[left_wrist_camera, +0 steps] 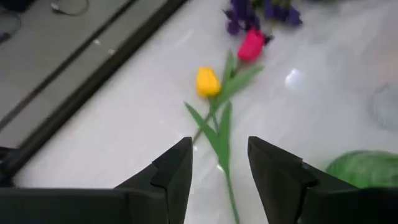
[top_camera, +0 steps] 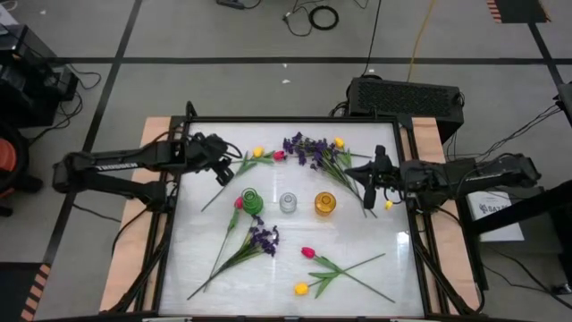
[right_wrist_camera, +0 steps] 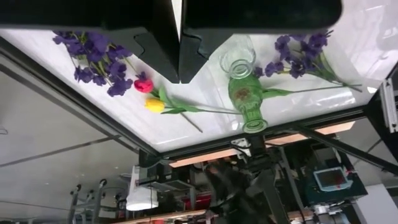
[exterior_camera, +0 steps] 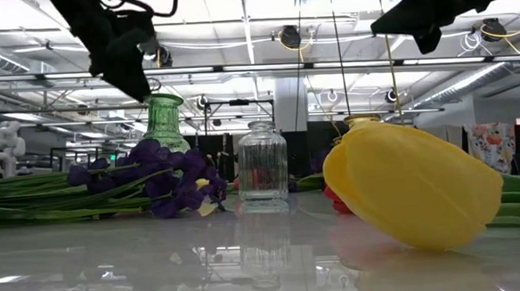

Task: Sort flowers into vase by color
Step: Put the top left yellow tulip into the yellow vase

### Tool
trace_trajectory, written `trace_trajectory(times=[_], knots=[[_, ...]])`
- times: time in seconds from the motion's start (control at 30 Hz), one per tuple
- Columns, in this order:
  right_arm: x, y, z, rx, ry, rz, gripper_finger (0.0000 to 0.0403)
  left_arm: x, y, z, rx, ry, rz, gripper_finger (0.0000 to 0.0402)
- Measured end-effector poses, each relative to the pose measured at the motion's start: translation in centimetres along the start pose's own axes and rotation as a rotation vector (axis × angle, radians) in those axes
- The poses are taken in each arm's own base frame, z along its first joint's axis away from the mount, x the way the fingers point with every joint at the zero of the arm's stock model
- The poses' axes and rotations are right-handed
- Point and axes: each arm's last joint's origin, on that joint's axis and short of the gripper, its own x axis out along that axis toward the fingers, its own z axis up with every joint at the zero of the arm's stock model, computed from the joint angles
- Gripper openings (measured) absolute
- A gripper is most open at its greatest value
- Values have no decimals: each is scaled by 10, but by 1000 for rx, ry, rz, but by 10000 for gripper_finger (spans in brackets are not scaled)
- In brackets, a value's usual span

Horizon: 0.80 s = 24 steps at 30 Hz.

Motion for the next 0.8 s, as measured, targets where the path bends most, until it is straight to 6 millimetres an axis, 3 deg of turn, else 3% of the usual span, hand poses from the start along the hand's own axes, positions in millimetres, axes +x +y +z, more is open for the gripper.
trace_trajectory(times=[0.33, 0.8], knots=[[0, 0, 0, 25, 2, -2, 0, 52, -4, -46, -70, 11, -64, 164], [0, 0, -1, 19, 5, -3, 0, 77, -6, -86, -90, 26, -71, 164]])
